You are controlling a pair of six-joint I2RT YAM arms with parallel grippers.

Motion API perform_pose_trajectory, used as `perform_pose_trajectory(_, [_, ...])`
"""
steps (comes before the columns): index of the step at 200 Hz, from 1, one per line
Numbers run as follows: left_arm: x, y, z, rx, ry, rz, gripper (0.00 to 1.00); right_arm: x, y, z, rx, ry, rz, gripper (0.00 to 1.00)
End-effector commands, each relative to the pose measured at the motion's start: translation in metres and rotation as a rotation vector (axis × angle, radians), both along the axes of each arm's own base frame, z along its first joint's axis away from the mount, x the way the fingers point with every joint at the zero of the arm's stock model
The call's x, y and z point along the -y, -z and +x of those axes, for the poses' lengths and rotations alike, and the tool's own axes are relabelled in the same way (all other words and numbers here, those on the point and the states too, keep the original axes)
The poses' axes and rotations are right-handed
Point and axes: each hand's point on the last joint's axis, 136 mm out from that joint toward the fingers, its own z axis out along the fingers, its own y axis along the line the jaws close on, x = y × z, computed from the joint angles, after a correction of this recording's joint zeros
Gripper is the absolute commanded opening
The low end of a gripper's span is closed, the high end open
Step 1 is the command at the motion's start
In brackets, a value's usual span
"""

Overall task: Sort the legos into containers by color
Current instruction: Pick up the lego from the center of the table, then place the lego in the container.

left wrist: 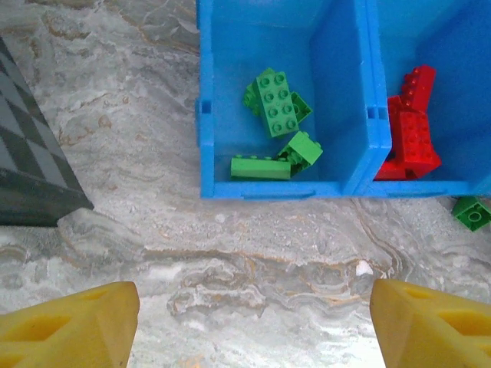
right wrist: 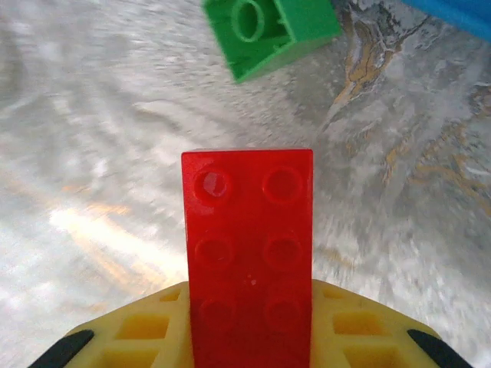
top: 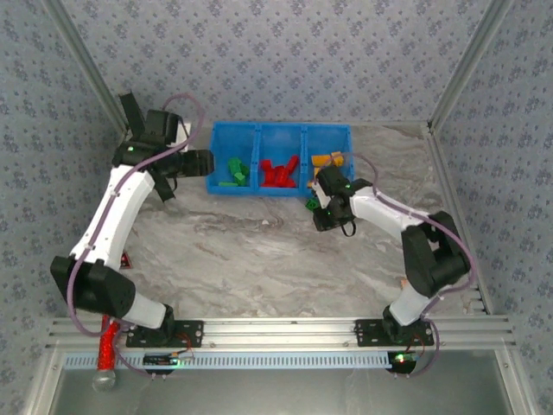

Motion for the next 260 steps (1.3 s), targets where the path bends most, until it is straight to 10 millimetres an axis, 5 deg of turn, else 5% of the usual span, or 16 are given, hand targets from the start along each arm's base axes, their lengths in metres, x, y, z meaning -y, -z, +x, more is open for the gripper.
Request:
perform_pose_trajectory(1, [-0.003, -0.005, -0.011, 0.027, 0.024, -0.007, 0.79, -0.008, -0.062, 0.007, 0.078, 0.012, 0.057, 0.21])
perform_pose_trajectory(34, [-0.007, 0.001, -0.024, 0.017, 0.021, -0.018, 0.8, -0.03, -0.113, 0.039, 0.197, -0.028, 0.086, 0.21])
perform_pose_trajectory(69, [-0.003, 0.011, -0.037, -0.009, 0.022, -0.06, 0.8, -0.059, -0.13, 0.083, 0.267, -0.098, 0.059, 0.21])
perform_pose_trajectory(167, [0.002, 0.038, -0.082, -0.124, -0.033, -0.147, 0.8, -0.126, -0.07, 0.179, 0.276, -0.19, -0.003, 0.25])
perform_pose_trajectory(260, [0.016, 0.055, -0.108, -0.178, -0.049, -0.11, 0.84, -0.124, -0.023, 0.2, 0.221, -0.197, -0.039, 0.41])
